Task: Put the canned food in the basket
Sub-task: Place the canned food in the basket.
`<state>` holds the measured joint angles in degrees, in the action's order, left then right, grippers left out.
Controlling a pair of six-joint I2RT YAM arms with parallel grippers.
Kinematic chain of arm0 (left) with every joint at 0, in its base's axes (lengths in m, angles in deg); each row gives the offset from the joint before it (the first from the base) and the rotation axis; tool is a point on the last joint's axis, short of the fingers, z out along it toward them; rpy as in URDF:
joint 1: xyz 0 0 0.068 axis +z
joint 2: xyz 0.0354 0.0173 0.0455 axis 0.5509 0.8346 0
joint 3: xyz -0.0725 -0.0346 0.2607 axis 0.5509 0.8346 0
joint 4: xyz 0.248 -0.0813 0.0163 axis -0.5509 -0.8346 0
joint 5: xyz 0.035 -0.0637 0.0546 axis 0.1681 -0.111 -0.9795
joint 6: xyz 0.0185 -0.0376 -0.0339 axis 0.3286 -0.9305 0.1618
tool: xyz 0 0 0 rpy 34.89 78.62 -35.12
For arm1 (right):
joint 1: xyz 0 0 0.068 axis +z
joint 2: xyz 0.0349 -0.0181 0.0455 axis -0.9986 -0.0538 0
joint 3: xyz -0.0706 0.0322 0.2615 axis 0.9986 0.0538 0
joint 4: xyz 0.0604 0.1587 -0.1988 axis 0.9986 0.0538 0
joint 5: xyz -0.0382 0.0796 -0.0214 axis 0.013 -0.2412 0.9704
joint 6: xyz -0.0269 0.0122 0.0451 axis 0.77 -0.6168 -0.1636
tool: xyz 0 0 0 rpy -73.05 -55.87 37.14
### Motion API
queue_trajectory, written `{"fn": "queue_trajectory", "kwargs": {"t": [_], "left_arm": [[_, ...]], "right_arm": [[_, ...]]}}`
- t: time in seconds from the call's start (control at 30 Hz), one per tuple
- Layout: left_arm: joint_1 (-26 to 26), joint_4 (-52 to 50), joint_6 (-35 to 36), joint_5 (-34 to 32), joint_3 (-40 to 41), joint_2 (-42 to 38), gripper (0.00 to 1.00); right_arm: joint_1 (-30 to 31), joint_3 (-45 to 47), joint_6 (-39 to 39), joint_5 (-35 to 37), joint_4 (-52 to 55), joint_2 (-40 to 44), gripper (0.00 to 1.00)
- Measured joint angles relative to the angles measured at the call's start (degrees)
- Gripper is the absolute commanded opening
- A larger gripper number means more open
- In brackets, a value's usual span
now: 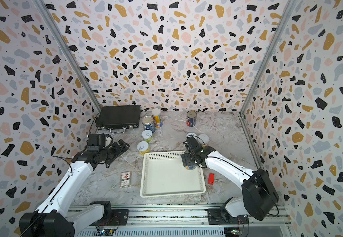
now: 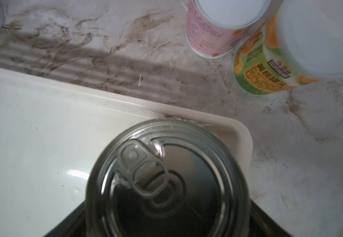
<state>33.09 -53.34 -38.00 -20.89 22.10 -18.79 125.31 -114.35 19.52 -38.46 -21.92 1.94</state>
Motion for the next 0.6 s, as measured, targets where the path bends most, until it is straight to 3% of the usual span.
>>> {"fn": "queue_trajectory", "kwargs": {"t": [0.23,0.43,0.53,0.6], "left_arm": [[0.0,0.02,0.0,-0.02,0.0,0.44,1.0],[0.0,0.2,0.02,0.57,0.0,1.2,1.0],[0.0,0.42,0.02,0.96,0.0,1.22,1.0],[-0.07,0.44,0.04,1.07,0.0,1.22,1.0]], "right_arm": [[0.0,0.02,-0.61,0.2,-0.24,0.02,0.68],[0.0,0.52,-0.61,0.83,-0.17,0.87,0.82],[0.0,0.52,-0.59,0.92,-0.02,1.57,0.97],[0.0,0.52,-0.52,1.16,-0.28,2.25,1.0]]}}
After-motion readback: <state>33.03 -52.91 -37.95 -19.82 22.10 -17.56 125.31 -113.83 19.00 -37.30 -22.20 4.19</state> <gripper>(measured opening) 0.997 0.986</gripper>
